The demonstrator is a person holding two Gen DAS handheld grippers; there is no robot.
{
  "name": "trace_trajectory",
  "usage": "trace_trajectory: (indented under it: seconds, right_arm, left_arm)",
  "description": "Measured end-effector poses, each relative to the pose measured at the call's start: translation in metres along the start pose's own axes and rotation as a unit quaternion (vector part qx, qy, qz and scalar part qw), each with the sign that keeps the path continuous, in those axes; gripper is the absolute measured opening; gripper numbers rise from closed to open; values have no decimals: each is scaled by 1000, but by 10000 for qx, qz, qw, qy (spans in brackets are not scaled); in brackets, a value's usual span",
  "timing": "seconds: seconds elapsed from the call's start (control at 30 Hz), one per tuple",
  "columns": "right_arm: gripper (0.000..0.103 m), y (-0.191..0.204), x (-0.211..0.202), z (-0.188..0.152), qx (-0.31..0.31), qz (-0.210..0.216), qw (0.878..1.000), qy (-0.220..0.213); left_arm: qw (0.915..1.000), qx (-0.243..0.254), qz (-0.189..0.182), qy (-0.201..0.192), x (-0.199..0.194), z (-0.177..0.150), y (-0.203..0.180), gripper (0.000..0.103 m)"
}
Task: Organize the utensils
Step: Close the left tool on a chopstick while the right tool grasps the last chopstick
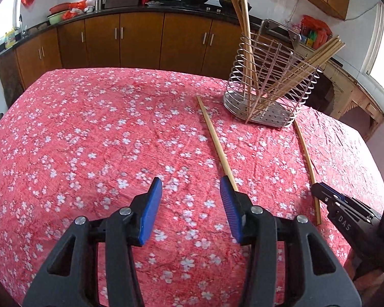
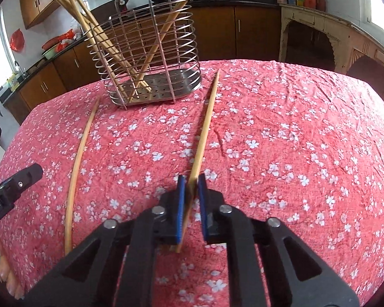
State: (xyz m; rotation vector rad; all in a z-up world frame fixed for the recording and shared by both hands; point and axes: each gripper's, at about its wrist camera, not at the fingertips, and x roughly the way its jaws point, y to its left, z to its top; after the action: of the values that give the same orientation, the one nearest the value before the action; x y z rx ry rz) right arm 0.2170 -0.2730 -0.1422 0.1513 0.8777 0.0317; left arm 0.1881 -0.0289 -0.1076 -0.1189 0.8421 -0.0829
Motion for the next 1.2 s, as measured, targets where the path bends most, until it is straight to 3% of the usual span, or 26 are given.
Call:
trace_trajectory:
  seconds: [0.53, 0.73, 0.97, 1.03, 1.2]
  right_arm:
    - [8, -25, 4, 6, 309, -65, 9995, -50]
    - [8, -59, 4, 15, 821, -721, 9939, -120]
    - [8, -68, 3, 16, 775, -847, 9933, -143]
    - [8, -67, 3, 16, 769, -854, 9933, -141]
    - [8, -63, 4, 14, 698, -797, 9943, -131]
  left_arm:
    - [9997, 132, -147, 175, 10, -8, -19, 48]
    - [9994, 205, -219, 197, 9, -11, -23, 51]
    - [9987, 364, -154, 330, 17, -14, -38, 51]
    - [9985, 404, -66, 369, 21, -16, -43, 45]
    - [9981, 487, 257, 294, 27, -15, -43, 8]
